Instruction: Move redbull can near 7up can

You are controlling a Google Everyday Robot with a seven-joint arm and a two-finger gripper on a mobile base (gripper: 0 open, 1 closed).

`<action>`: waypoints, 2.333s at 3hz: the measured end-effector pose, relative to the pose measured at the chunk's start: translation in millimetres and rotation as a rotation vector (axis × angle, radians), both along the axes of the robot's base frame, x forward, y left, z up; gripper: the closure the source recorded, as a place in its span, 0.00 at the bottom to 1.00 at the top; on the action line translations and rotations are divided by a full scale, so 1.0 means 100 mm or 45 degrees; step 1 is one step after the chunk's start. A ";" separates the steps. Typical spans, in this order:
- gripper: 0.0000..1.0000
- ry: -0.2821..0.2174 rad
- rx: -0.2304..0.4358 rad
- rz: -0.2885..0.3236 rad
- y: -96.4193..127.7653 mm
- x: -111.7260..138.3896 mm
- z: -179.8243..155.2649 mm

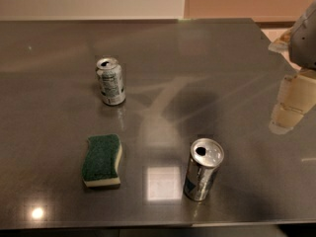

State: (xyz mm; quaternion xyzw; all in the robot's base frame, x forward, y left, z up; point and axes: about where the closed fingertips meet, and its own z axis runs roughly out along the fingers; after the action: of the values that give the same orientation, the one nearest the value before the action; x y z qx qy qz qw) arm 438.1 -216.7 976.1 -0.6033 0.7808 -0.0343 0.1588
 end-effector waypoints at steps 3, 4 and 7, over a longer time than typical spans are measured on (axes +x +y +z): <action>0.00 0.033 0.104 0.176 0.32 -0.18 -0.05; 0.00 0.081 0.225 0.304 0.59 -0.36 -0.19; 0.00 0.229 0.453 0.572 1.19 -0.94 -0.48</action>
Offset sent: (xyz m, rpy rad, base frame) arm -0.0144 0.0228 -0.0013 0.0396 0.0496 0.1091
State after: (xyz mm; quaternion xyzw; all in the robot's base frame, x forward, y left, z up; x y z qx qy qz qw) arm 343.8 -98.0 928.0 -0.7243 0.6324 0.1926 0.1960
